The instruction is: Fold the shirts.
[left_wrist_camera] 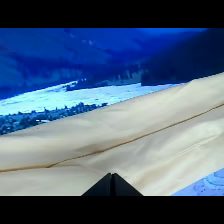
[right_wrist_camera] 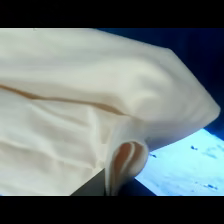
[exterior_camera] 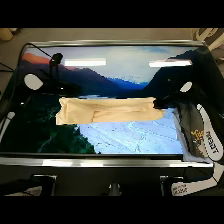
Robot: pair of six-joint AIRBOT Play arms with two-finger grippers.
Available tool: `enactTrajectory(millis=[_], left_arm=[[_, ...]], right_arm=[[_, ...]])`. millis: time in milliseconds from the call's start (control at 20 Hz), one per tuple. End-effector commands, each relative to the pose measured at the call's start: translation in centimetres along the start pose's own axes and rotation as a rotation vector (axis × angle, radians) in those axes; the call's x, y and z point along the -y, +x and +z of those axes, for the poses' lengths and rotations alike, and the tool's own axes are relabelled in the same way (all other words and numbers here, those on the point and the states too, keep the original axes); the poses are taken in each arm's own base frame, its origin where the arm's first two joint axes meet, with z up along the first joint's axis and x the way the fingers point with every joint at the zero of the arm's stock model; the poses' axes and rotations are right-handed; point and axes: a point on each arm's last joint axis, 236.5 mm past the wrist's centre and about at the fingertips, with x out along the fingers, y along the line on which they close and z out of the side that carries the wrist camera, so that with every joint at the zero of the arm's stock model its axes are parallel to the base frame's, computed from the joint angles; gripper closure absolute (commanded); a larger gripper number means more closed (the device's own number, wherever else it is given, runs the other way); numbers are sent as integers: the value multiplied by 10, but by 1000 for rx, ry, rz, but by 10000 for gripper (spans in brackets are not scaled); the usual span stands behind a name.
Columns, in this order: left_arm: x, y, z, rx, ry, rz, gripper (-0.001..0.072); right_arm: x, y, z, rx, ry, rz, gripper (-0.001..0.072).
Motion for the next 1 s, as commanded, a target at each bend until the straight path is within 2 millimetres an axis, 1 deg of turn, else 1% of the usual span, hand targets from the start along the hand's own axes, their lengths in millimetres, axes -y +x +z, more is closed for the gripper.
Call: enactTrajectory(millis=[0,50,100,150,250,300,350,400,450,500,600,650,700,750,800,850,950], left_arm=[[36,45,-6,0,-77,-67,682],[47,65,-14,-25,-126,-109,682],[58,83,-25,-61,-190,-155,682],[71,102,-38,-108,-267,-208,683],[96,135,-68,-201,-378,-280,683],[107,148,-83,-241,-401,-297,683],[119,158,-98,-275,-413,-309,683],[131,167,-109,-295,-418,-317,683],[142,173,-116,-298,-428,-327,683],[156,179,-120,-292,-455,-345,683],[176,185,-117,-260,-533,-379,684],[177,187,-113,-239,-546,-379,683],[173,185,-105,-221,-550,-379,684],[166,179,-95,-201,-531,-385,685],[152,167,-80,-171,-477,-380,686],[131,153,-63,-133,-412,-343,686],[71,105,-19,-26,-311,-210,686]], right_arm=[[-29,-56,25,129,-80,12,694],[-44,-79,29,163,-99,24,694],[-61,-97,27,178,-107,54,694],[-83,-114,22,180,-126,94,694],[-119,-140,10,175,-181,128,694],[-136,-151,7,187,-213,135,694],[-154,-164,5,210,-229,141,694],[-167,-177,6,245,-245,140,694],[-179,-190,6,283,-256,139,693],[-187,-203,4,314,-259,141,693],[-194,-221,1,353,-241,138,693],[-196,-224,1,360,-228,144,693],[-201,-224,3,367,-222,167,693],[-203,-224,8,383,-213,181,693],[-205,-221,18,406,-196,206,693],[-208,-217,27,422,-178,238,693],[-221,-200,50,453,-153,334,693]])
